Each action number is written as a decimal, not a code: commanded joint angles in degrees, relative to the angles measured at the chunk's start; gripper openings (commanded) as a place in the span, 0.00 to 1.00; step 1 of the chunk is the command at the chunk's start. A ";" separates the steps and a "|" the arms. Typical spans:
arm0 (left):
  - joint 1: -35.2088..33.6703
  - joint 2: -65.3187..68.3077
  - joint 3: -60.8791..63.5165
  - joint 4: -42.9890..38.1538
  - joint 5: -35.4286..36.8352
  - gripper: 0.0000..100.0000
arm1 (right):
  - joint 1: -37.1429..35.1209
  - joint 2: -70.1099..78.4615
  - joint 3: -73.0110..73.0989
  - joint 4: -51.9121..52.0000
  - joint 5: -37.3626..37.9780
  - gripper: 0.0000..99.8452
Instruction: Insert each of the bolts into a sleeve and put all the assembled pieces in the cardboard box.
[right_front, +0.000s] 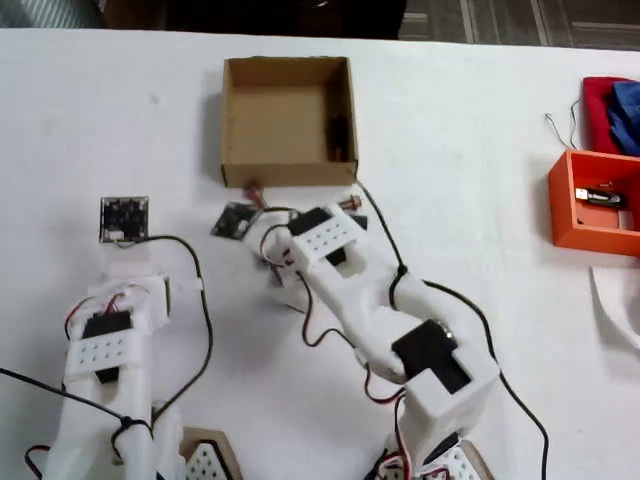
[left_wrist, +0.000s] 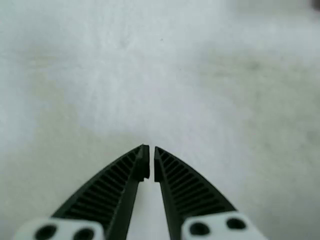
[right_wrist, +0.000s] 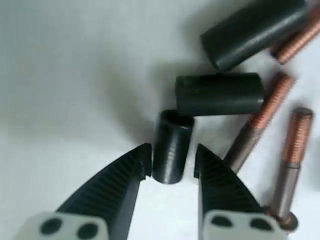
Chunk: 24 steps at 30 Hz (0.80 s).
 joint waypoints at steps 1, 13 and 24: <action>0.44 -0.18 -0.13 -1.05 -0.18 0.05 | -0.84 -0.13 -0.62 2.15 -0.18 0.13; 0.44 -0.18 -0.13 -1.05 -0.18 0.05 | -1.19 0.48 -1.32 -4.97 -0.18 0.13; 0.44 -0.18 -0.13 -1.05 -0.18 0.05 | -1.10 0.92 -0.97 -6.02 -0.18 0.13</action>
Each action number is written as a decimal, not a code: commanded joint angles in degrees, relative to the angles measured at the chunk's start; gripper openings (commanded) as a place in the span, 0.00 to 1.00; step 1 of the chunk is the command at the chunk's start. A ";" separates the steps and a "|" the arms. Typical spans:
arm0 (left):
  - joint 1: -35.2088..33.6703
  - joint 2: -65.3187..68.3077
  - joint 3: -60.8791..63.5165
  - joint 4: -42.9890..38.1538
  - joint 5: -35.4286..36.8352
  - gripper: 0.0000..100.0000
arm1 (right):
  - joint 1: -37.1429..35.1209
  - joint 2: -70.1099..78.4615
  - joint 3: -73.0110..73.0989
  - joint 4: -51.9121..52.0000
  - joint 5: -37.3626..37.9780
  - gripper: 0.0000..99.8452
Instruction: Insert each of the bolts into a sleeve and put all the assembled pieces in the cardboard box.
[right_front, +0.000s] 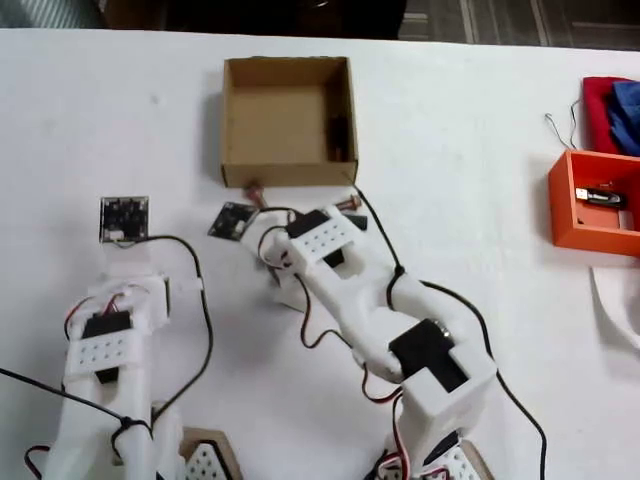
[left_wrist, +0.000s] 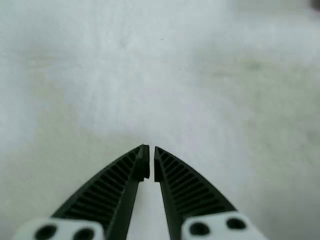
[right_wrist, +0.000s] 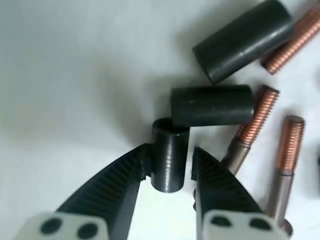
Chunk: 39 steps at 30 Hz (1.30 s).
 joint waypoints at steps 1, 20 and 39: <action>0.44 -0.18 -0.13 -1.05 -0.18 0.05 | -0.48 0.84 -1.23 -1.54 -0.09 0.13; 0.44 -0.18 -0.13 -1.05 -0.18 0.05 | -0.04 -5.05 -1.14 0.22 -8.79 0.02; 11.96 0.00 -10.24 18.37 -20.40 0.05 | 33.71 -58.86 12.31 11.65 -11.96 0.02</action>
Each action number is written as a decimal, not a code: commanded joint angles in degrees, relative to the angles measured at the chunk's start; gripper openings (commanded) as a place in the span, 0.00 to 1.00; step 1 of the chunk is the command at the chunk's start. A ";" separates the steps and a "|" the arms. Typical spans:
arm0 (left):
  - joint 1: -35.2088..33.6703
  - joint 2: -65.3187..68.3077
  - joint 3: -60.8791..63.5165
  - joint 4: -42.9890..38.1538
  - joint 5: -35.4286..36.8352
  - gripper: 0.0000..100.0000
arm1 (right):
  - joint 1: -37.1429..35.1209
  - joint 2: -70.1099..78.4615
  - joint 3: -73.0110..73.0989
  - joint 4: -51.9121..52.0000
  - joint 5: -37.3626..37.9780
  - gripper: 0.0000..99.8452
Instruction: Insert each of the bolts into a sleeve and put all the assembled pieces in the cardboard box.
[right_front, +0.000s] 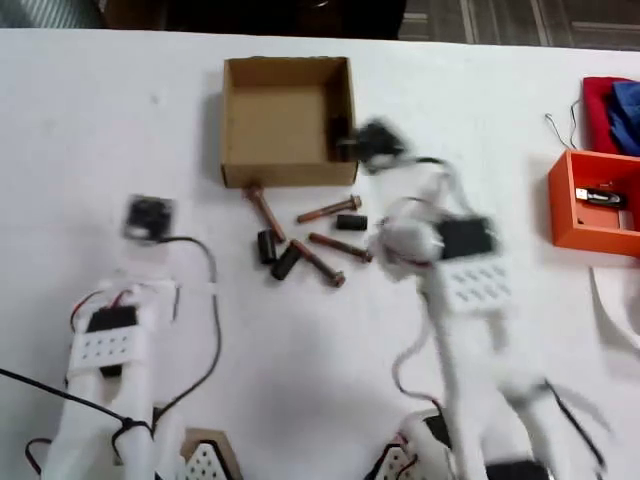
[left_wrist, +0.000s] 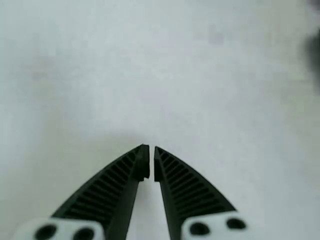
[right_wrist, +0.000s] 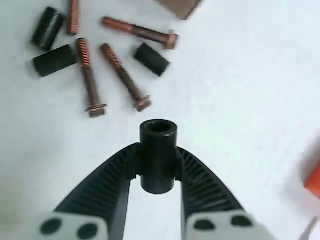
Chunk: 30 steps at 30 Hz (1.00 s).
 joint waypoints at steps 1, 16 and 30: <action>8.62 0.00 -9.10 12.66 -9.67 0.05 | 9.01 -12.26 3.87 -1.27 -4.22 0.02; 28.31 31.38 -51.03 35.25 -14.42 0.20 | 31.25 -8.04 16.26 -19.38 -15.91 0.02; 37.63 58.37 -85.05 50.20 -29.45 0.20 | 32.48 -5.49 20.92 -26.07 -15.74 0.02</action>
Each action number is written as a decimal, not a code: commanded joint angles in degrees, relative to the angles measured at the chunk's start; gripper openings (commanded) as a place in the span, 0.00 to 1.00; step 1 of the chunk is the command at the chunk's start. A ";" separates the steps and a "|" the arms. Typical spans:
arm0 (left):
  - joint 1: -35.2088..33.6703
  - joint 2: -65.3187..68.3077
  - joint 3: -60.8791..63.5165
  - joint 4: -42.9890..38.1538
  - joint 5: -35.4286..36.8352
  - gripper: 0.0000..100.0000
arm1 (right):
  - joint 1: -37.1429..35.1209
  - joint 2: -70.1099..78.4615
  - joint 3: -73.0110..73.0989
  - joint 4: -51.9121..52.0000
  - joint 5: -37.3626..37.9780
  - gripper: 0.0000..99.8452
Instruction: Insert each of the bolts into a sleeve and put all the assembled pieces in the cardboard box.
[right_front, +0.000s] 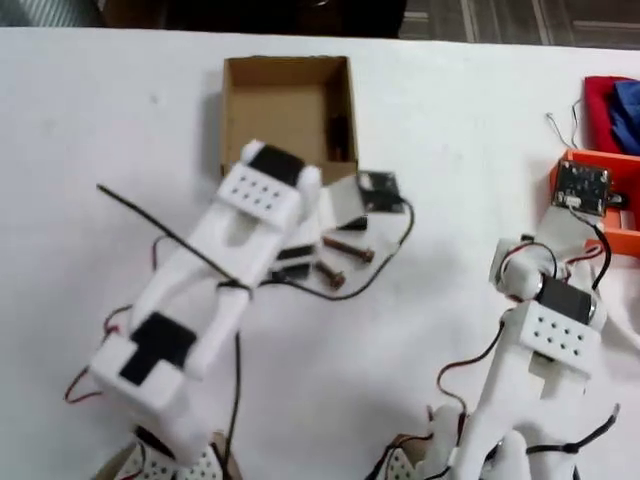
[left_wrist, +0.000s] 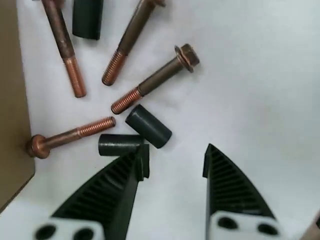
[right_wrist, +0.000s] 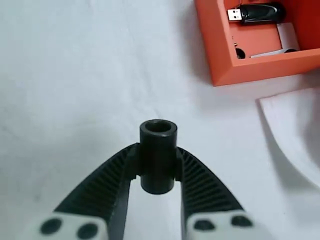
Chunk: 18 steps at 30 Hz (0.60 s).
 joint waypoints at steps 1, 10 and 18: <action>0.97 3.96 -5.49 -0.44 -0.53 0.20 | 0.66 0.13 -0.26 -1.27 -0.35 0.02; 3.08 14.24 -10.51 -0.79 -6.15 0.20 | 8.22 0.22 -0.18 -5.23 0.00 0.02; 4.04 19.60 -19.56 -0.70 -6.07 0.20 | 10.15 0.22 0.26 -6.55 -0.26 0.02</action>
